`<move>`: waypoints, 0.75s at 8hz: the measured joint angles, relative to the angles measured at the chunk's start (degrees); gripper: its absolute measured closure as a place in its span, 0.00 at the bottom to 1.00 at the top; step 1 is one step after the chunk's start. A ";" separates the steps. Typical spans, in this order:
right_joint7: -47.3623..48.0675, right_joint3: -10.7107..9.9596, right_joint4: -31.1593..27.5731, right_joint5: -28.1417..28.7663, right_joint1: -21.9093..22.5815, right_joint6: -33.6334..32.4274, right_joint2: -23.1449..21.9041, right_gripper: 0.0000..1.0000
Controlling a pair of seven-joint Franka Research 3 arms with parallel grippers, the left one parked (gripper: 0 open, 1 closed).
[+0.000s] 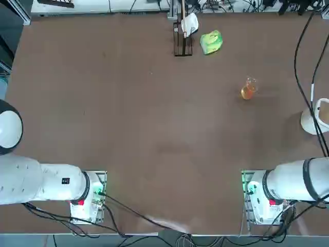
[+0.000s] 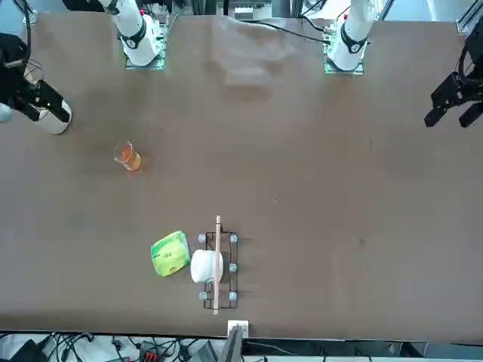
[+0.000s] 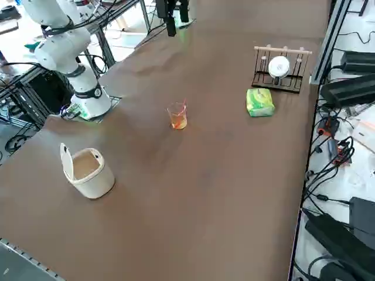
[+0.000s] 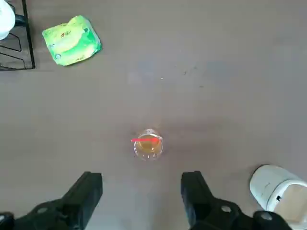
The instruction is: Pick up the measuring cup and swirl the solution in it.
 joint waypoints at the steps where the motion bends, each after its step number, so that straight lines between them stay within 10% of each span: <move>1: -0.01 0.03 0.09 0.00 0.01 -0.02 0.13 0.00; 6: 0.00 0.18 0.14 -0.19 0.81 -0.70 0.30 0.00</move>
